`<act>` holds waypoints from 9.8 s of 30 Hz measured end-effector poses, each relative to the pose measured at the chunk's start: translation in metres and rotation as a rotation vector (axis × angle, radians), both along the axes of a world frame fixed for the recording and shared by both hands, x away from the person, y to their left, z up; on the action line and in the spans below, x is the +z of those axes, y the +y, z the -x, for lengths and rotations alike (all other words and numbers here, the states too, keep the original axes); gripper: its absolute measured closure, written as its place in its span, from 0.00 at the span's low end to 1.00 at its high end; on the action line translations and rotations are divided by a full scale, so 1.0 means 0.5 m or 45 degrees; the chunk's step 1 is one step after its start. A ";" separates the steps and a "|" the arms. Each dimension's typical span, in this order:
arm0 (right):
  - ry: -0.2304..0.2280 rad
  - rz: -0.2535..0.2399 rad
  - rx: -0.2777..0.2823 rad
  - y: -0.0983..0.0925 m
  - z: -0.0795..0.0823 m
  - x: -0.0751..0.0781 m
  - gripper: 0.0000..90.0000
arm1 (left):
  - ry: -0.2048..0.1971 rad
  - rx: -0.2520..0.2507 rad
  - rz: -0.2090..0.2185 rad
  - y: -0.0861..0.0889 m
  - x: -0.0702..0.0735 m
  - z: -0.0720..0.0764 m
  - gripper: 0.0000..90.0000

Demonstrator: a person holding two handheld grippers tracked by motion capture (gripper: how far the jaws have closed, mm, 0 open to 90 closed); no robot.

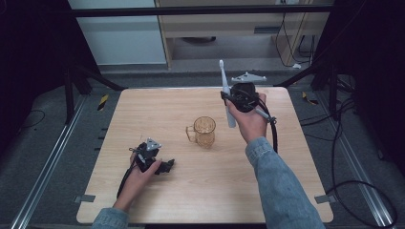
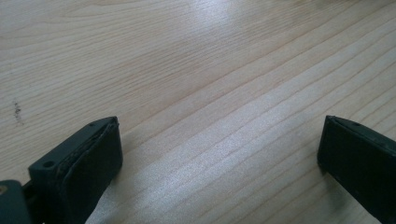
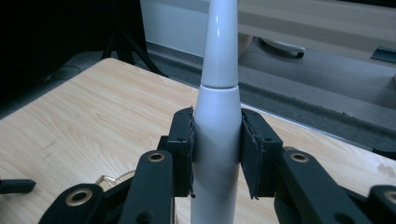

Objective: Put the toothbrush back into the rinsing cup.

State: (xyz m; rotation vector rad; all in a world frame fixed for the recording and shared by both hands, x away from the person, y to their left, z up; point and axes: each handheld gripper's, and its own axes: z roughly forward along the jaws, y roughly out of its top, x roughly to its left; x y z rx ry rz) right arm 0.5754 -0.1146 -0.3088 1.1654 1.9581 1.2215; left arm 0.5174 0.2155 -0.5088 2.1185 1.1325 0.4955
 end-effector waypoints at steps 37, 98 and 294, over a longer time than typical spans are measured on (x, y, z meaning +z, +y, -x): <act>-0.112 -0.084 0.076 0.109 -0.032 0.007 0.75 | -0.001 -0.004 -0.005 0.001 0.000 0.000 0.00; -0.017 -0.101 0.120 0.143 -0.044 -0.137 0.75 | 0.002 -0.007 -0.007 0.001 0.000 0.000 0.00; 0.108 -0.137 0.029 0.087 -0.052 -0.211 0.73 | 0.000 -0.009 -0.009 0.001 0.001 -0.001 0.00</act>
